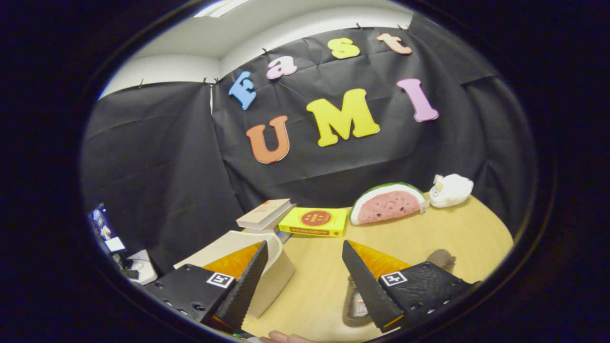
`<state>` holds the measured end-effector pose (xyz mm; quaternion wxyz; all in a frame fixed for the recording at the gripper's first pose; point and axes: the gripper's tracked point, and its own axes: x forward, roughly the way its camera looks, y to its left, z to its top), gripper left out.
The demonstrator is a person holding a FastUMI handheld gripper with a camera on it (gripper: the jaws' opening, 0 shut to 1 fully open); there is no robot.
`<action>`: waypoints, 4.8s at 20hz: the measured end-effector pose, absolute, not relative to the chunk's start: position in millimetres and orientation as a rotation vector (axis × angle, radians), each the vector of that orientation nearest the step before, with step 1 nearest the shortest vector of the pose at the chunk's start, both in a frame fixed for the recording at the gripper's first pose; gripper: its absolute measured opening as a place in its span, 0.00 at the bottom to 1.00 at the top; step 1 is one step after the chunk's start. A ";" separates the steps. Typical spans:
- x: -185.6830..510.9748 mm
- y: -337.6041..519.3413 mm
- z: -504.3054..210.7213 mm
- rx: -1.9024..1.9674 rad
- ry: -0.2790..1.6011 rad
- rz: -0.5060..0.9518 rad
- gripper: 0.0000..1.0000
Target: Open the storage box then place both shoes into the box .Put the left shoe in first, then the right shoe, with the right side of both shoes facing outward in a uniform manner.
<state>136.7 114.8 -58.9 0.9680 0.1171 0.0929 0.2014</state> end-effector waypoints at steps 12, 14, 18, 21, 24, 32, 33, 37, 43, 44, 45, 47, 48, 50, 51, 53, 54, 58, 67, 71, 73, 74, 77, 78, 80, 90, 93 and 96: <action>202.5 198.6 -136.3 0.634 0.578 0.741 0.95; 203.9 209.5 -146.4 0.694 0.633 0.795 0.95; 198.0 234.0 -153.7 0.816 0.738 0.921 0.95; 192.8 243.8 -160.7 0.829 0.766 0.980 0.95; 185.7 253.9 -157.6 0.874 0.795 1.050 0.95; 183.7 252.1 -155.3 0.927 0.843 1.068 0.70; 182.2 252.5 -153.4 0.925 0.841 1.072 0.62; 182.6 244.5 -150.9 0.899 0.847 1.046 0.39; 177.1 228.9 -123.6 0.844 0.815 1.047 0.22; 176.3 241.5 -125.1 0.807 0.819 1.029 0.08; 173.2 240.0 -120.1 0.779 0.821 1.022 0.07; 170.1 241.2 -107.1 0.741 0.822 0.998 0.08; 168.5 241.8 -101.0 0.718 0.822 0.985 0.08; 164.6 246.3 -82.7 0.688 0.813 0.967 0.09; 161.3 249.2 -72.1 0.678 0.806 0.960 0.09; 156.3 257.5 -54.5 0.654 0.799 0.934 0.10; 154.1 263.2 -45.0 0.646 0.796 0.927 0.10; 150.9 287.8 -7.9 0.634 0.784 0.887 0.10; 155.7 372.8 57.9 0.563 0.758 0.830 0.11; 168.4 424.1 69.5 0.509 0.737 0.793 0.12; 169.8 456.8 72.2 0.472 0.728 0.808 0.19; 169.2 468.8 74.3 0.459 0.723 0.817 0.23; 172.9 493.2 67.4 0.430 0.716 0.807 0.38; 173.7 498.6 63.7 0.427 0.720 0.808 0.45; 175.2 502.6 58.8 0.415 0.722 0.808 0.60; 170.9 430.8 48.5 0.305 0.641 0.768 0.95; 162.9 387.7 48.6 0.287 0.606 0.740 0.96; 159.7 334.6 45.6 0.268 0.586 0.696 0.95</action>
